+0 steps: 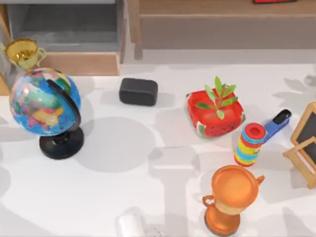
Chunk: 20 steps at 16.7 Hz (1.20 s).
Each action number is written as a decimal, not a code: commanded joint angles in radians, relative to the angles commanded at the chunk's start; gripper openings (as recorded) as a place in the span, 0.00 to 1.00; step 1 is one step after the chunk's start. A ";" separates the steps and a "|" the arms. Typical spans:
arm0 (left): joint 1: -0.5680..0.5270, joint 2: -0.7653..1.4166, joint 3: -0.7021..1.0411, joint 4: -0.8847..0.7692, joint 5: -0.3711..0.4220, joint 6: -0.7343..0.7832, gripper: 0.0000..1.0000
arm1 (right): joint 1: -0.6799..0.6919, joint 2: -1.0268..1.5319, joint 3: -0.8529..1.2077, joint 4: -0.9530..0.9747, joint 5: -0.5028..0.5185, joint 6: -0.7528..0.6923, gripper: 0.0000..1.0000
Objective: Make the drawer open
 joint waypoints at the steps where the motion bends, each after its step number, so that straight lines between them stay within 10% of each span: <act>1: 0.011 -0.016 -0.035 0.020 0.015 0.001 0.00 | 0.000 0.000 0.000 0.000 0.000 0.000 1.00; 20: 0.160 -0.130 -0.314 0.181 0.171 0.009 0.00 | 0.000 0.000 0.000 0.000 0.000 0.000 1.00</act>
